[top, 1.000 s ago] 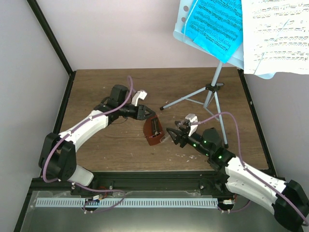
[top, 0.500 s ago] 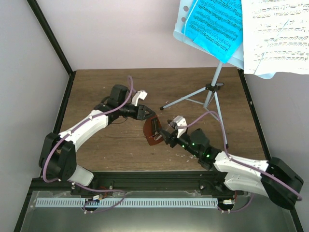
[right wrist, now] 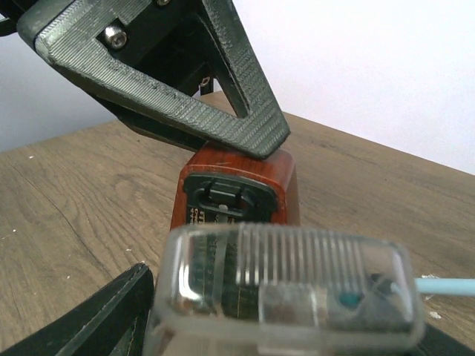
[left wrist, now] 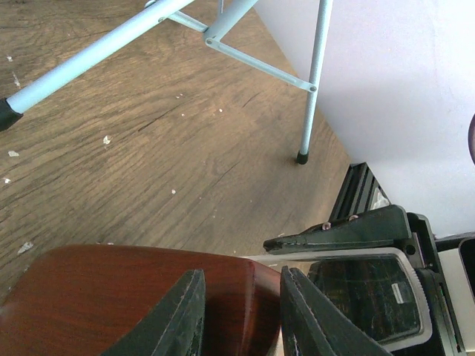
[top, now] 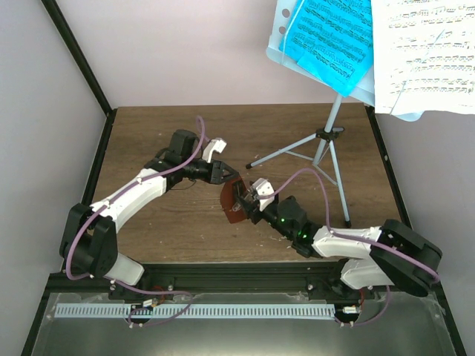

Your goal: Pack up the instrument practice props

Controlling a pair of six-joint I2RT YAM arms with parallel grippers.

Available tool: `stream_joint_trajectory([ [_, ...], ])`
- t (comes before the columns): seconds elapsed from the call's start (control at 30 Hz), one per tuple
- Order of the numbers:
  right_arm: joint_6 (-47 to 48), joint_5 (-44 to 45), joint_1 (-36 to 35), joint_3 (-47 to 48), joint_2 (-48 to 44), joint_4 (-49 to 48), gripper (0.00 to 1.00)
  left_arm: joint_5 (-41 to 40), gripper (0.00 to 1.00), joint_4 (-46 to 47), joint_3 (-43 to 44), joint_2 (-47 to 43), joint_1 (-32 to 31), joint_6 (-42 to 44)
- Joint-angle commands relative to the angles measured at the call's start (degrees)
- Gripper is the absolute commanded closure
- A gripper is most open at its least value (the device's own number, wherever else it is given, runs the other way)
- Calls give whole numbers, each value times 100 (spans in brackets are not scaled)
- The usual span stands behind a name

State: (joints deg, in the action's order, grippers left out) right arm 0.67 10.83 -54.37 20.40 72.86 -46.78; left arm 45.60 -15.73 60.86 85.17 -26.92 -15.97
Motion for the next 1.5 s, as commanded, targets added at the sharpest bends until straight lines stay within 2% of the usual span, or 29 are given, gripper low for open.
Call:
stream_joint_trajectory([
  [0.0,143,307,-131,317,265,-470,47,80,71,-132,95,72,2,112],
  [0.2,164,495,-284,398,667,-515,46,80,71,-127,98,62,3,111],
  [0.67,-51,793,-442,297,939,-616,46,71,71,-133,97,79,3,100],
  [1.13,-500,2046,-948,429,1079,-386,47,79,71,-124,91,114,3,70],
  [1.47,-441,2310,-1093,456,943,-335,47,80,71,-115,76,106,4,63],
])
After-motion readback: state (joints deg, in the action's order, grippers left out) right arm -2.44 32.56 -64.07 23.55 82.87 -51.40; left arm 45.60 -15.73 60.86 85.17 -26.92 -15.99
